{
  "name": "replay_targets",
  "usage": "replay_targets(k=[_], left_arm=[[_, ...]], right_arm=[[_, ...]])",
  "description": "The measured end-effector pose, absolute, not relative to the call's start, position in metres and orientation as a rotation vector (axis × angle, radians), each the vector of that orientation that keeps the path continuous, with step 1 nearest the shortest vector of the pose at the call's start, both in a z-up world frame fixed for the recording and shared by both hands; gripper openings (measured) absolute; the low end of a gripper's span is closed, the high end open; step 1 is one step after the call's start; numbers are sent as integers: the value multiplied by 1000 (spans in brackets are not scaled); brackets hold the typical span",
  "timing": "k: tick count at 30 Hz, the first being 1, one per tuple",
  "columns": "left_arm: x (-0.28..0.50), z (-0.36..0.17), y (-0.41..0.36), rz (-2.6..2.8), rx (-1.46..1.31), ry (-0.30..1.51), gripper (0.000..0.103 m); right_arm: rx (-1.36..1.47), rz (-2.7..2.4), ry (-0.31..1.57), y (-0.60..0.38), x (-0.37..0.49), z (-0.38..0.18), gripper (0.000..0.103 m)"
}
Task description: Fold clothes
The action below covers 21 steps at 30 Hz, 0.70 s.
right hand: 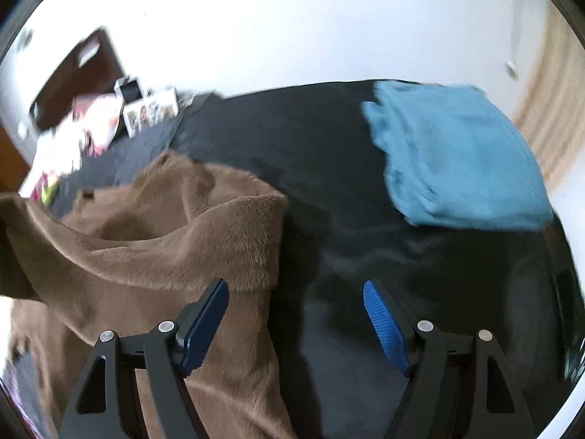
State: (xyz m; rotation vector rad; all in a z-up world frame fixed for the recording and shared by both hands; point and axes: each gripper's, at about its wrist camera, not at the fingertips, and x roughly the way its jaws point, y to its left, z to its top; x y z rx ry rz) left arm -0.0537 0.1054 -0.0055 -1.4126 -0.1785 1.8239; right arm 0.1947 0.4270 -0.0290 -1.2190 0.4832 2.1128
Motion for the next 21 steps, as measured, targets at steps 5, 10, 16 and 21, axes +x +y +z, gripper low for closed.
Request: replay_targets(k=[5, 10, 16, 21], left_arm=[[-60, -32, 86, 1822, -1520, -147, 25], [-65, -79, 83, 1790, -1692, -105, 26], [-64, -111, 76, 1762, -1753, -98, 26], [-65, -115, 72, 1756, -1746, -109, 28]], right_arm=[[-1287, 2054, 406, 443, 154, -54, 78], [-1297, 2037, 350, 465, 126, -57, 78], [-1239, 2060, 353, 473, 133, -39, 78], [-1170, 2083, 469, 473, 173, -17, 78]])
